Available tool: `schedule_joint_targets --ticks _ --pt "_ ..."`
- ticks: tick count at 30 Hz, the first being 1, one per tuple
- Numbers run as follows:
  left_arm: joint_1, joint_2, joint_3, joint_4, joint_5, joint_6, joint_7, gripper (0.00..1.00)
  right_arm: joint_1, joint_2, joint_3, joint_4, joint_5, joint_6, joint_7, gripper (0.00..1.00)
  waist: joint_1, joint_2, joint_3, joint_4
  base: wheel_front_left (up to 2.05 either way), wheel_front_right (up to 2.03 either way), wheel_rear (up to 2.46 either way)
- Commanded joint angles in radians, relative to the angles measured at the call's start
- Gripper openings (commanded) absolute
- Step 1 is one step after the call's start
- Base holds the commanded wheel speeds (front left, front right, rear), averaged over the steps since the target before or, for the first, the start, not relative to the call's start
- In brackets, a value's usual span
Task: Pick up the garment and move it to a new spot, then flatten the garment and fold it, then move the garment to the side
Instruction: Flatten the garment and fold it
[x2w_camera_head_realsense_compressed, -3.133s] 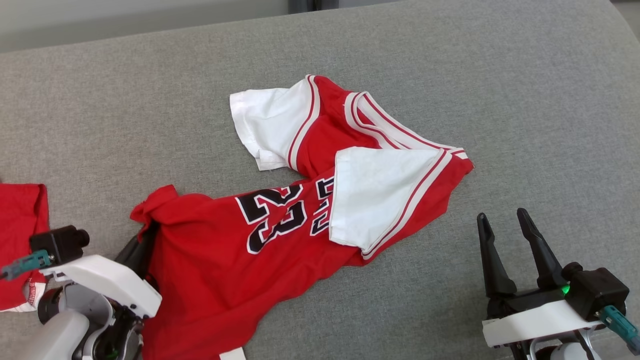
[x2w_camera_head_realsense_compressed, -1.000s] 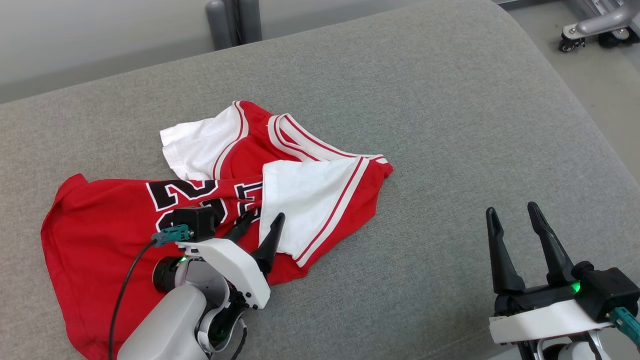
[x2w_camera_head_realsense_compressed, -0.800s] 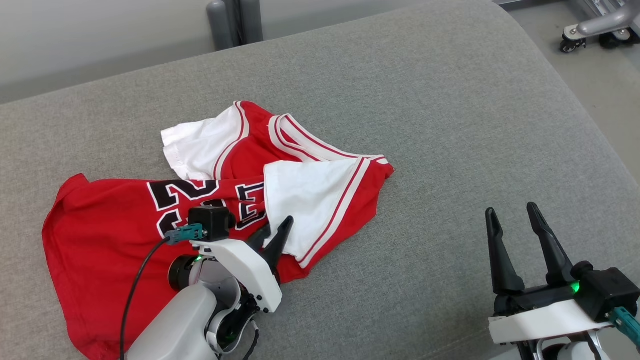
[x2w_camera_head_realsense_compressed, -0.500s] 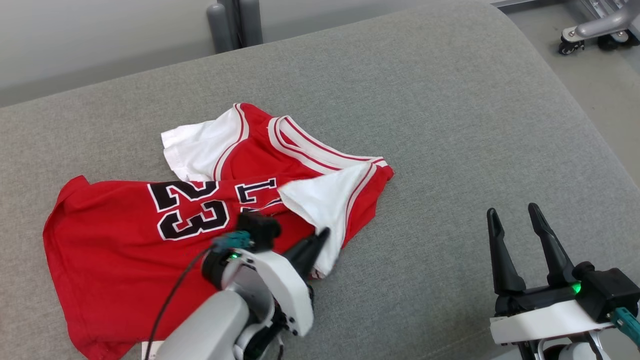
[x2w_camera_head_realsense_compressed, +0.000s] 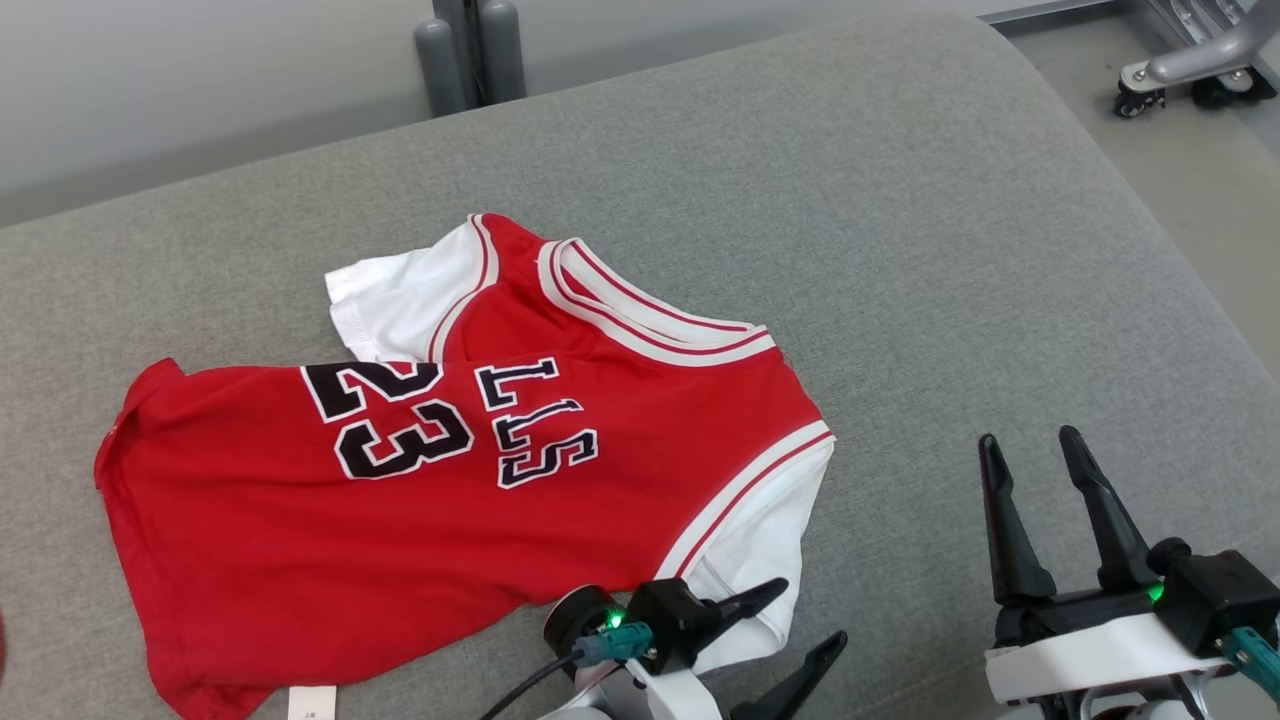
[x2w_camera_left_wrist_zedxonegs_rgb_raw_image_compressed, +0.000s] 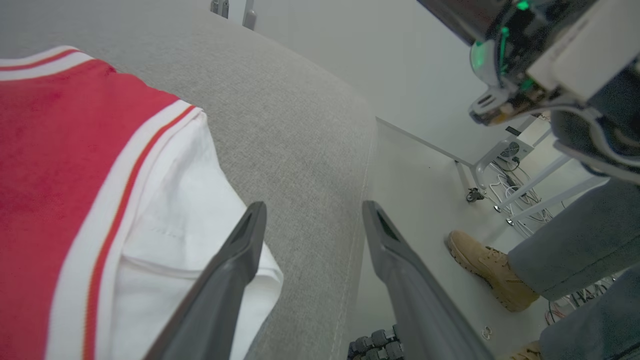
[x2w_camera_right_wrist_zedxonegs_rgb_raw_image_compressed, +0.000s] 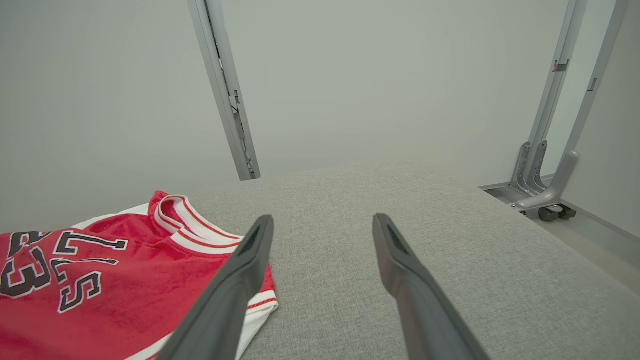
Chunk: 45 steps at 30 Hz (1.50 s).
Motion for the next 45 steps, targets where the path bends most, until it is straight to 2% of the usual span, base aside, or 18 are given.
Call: schedule_joint_targets --ticks 1,4,6,12,15,17,22,26,28,40,45 --pt "0.004 0.008 0.018 -0.012 -0.018 -0.004 -0.026 1.0 0.013 -0.005 -0.011 0.002 -0.005 0.0 0.0 1.0 0.0 0.0 -0.013 0.013 0.0 0.0 0.0" --pt "0.031 0.024 0.087 -0.057 -0.046 0.007 -0.063 1.0 0.03 -0.006 -0.039 0.002 -0.018 0.0 0.0 1.0 0.0 0.0 -0.041 0.042 0.0 0.0 0.0" --pt "0.06 0.044 0.176 -0.124 -0.034 0.048 -0.07 1.0 0.045 -0.005 -0.058 -0.002 -0.029 0.0 0.0 1.0 0.0 0.0 -0.066 0.069 0.0 0.0 0.0" --pt "0.305 0.102 0.507 -0.421 0.147 0.222 -0.071 1.0 0.09 -0.005 -0.109 -0.018 -0.058 0.0 0.0 1.0 0.0 0.0 -0.143 0.158 0.0 0.0 0.0" --pt "0.434 0.107 0.62 -0.498 0.224 0.26 -0.071 1.0 0.117 -0.006 -0.122 -0.024 -0.081 0.0 0.0 1.0 0.0 0.0 -0.181 0.203 0.0 0.0 0.0" --pt "0.508 0.102 0.68 -0.525 0.255 0.268 -0.071 1.0 0.135 -0.005 -0.123 -0.023 -0.094 0.0 0.0 1.0 0.0 0.0 -0.201 0.23 0.0 0.0 0.0" --pt "0.639 0.084 0.813 -0.558 0.309 0.257 -0.071 1.0 0.17 -0.006 -0.143 -0.013 -0.115 0.0 0.0 1.0 0.0 0.0 -0.233 0.283 0.0 0.0 0.0" --pt "0.694 0.067 0.885 -0.567 0.336 0.233 -0.071 1.0 0.18 -0.005 -0.151 -0.009 -0.12 0.0 0.0 1.0 0.0 0.0 -0.245 0.3 0.0 0.0 0.0" --pt "0.725 0.051 0.939 -0.565 0.357 0.203 -0.071 1.0 0.187 -0.006 -0.155 -0.009 -0.121 0.0 0.0 1.0 0.0 0.0 -0.252 0.309 0.0 0.0 0.0" --pt "0.746 0.003 1.034 -0.528 0.396 0.114 -0.071 1.0 0.193 -0.006 -0.146 0.004 -0.141 0.0 0.0 1.0 0.0 0.0 -0.257 0.307 0.0 0.0 0.0" --pt "0.705 -0.002 1.005 -0.423 0.362 0.091 -0.06 1.0 0.18 -0.003 -0.051 0.104 -0.189 0.0 0.035 1.0 0.0 0.0 -0.23 0.301 0.0 0.0 0.0"
